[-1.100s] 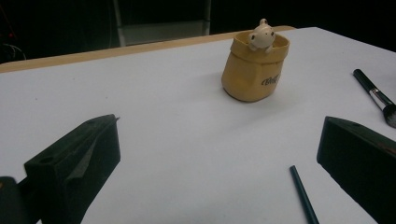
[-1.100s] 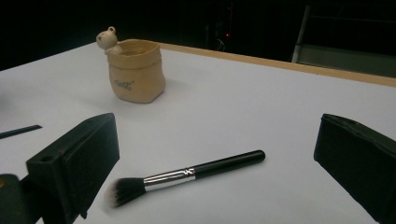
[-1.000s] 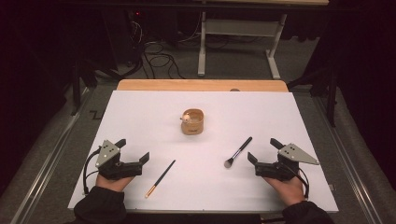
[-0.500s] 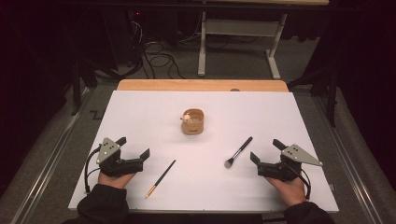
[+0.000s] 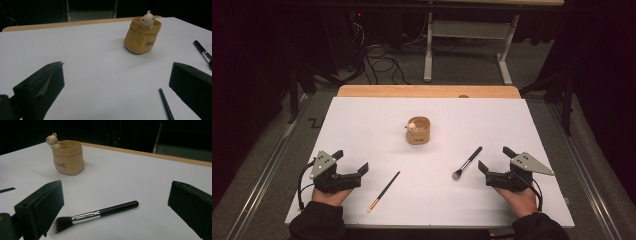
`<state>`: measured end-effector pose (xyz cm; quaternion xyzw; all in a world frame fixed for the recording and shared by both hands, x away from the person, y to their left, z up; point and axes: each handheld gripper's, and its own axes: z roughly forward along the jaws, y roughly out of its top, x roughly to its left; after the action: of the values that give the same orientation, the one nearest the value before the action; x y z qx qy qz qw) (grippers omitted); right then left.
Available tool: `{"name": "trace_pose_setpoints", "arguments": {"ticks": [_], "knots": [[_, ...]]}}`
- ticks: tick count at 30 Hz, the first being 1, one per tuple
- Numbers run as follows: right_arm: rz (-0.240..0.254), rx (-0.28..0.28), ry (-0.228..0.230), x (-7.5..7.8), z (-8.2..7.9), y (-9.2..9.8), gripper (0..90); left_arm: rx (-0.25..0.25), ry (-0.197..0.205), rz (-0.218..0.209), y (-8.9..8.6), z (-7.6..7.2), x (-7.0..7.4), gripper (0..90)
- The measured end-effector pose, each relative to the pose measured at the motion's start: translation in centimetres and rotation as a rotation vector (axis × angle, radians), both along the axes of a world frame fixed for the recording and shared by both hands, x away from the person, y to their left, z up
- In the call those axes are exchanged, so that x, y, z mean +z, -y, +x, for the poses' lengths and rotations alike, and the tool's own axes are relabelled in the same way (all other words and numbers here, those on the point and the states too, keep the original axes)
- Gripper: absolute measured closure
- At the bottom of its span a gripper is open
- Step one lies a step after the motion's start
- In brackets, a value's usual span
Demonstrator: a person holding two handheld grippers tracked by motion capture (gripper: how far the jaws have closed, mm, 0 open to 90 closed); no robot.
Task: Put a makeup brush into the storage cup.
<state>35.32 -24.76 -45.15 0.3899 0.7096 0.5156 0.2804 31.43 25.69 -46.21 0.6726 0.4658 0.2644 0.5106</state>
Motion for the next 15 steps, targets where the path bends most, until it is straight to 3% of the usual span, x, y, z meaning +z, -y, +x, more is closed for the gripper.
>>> {"name": "trace_pose_setpoints", "arguments": {"ticks": [8, 14, 15], "knots": [[0.007, -0.006, -0.019, 0.16, 0.01, -0.06, 2.5, -0.007, -0.006, -0.036, -0.18, 0.17, -0.12, 0.6], [-0.024, 0.004, -0.037, -0.06, 0.06, -0.47, 2.6, 0.012, 0.004, -0.058, -0.33, 0.54, -0.23, 0.7], [-0.019, 0.009, -0.036, -0.11, 0.08, -0.47, 2.6, 0.012, -0.01, -0.062, -0.37, 0.72, -0.42, 0.7]]}}
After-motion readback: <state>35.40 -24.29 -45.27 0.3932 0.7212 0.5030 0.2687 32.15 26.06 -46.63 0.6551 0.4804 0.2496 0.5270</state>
